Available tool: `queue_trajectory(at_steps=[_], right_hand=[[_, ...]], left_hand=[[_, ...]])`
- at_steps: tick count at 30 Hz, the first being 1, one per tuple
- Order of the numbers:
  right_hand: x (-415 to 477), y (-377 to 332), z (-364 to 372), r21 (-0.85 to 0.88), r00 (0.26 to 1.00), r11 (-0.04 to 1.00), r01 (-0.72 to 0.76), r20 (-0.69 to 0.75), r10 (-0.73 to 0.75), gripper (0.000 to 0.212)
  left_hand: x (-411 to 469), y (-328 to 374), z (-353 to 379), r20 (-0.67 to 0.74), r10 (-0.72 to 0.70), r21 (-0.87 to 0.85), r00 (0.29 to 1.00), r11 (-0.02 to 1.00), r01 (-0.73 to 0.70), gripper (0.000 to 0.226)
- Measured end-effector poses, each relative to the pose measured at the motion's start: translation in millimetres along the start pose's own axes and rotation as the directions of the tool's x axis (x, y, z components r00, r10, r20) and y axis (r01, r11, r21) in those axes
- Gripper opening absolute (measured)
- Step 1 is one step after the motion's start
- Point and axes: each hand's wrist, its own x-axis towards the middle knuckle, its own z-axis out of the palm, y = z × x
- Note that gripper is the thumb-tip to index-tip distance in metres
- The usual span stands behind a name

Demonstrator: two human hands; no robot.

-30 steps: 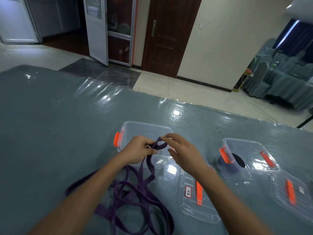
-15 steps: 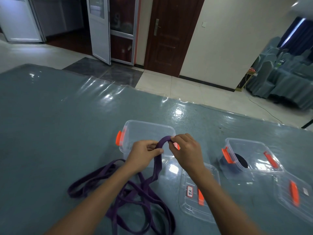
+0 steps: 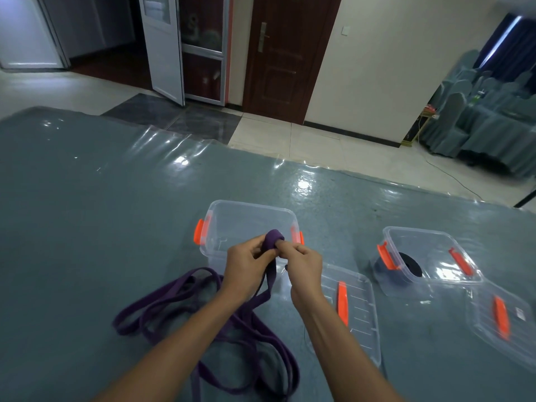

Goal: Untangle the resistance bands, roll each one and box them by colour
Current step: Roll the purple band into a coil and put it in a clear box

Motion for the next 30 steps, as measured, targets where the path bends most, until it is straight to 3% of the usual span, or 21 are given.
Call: queue_trajectory(at_steps=[3,6,10,14,19,26,30], right_hand=[[2.4,-0.4,-3.9,-0.067,0.995,0.998,-0.02,0.095,0.026,0.01],[5.8,-4.8,-10.1,-0.289,0.979,0.949,0.124,0.19,-0.07,0.008],[9.7,-14.7,-17.8,-0.551,0.894,0.721,0.42,0.388,-0.224,0.042],[15.3,-25.5,-20.9,-0.638,0.812,0.527,0.562,0.546,-0.206,0.023],[18.0,-23.6,-25.9,-0.643,0.841,0.585,0.494,0.525,-0.133,0.02],[18.8,-14.0,-35.6,-0.554,0.852,0.697,0.456,0.498,-0.162,0.019],[21.1,-6.1,-42.3,-0.414,0.874,0.828,0.377,0.454,-0.171,0.018]], left_hand=[[4.4,-6.6,-9.8,0.006,-0.004,0.078,1.0,0.997,0.003,0.035],[9.8,-9.7,-21.1,0.079,-0.021,0.163,0.997,0.987,0.008,0.029],[21.8,-9.0,-34.3,0.254,0.0,0.371,0.967,0.924,-0.097,0.01],[26.2,-3.7,-39.0,0.415,-0.011,0.504,0.91,0.835,-0.22,0.008],[19.6,-2.2,-35.3,0.409,-0.022,0.418,0.912,0.893,-0.166,0.005],[7.2,-4.9,-24.4,0.296,-0.074,0.233,0.952,0.972,0.004,0.024],[5.2,-6.0,-21.6,0.292,-0.107,0.087,0.951,0.993,0.085,0.028]])
